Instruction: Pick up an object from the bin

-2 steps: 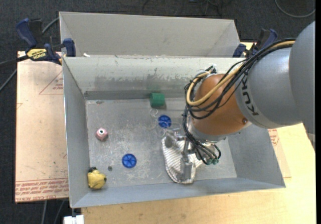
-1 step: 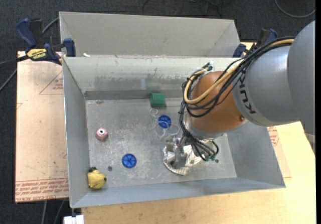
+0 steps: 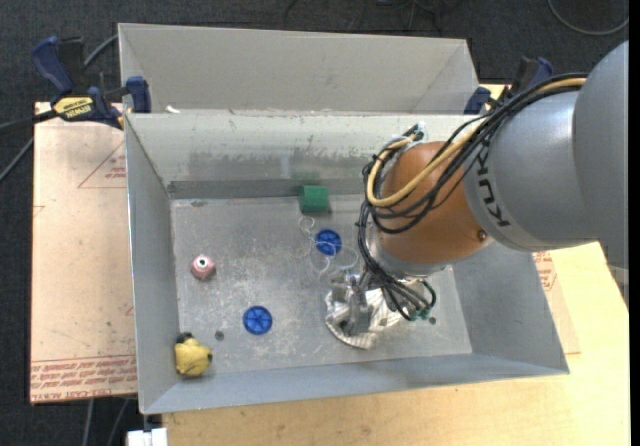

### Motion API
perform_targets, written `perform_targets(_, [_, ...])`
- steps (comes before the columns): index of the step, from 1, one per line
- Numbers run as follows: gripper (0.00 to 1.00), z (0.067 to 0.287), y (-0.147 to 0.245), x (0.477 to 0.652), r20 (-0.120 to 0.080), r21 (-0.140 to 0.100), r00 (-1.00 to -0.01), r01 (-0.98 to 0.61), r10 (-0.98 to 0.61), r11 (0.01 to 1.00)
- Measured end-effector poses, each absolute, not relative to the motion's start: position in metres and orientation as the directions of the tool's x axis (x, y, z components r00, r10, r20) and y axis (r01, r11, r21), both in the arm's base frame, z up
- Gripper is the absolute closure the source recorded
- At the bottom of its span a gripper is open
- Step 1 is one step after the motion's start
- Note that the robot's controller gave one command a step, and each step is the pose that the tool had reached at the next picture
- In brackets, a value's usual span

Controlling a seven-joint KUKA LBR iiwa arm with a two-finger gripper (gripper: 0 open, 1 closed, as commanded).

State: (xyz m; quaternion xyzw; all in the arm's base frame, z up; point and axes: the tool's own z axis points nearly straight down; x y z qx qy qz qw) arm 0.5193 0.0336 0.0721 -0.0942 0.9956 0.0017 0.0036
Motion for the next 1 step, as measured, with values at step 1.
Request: perform_targets(1, [1.00,0.0723,0.0357,0.5150,-0.015,0.001,-0.970,-0.245,-0.245,0.970])
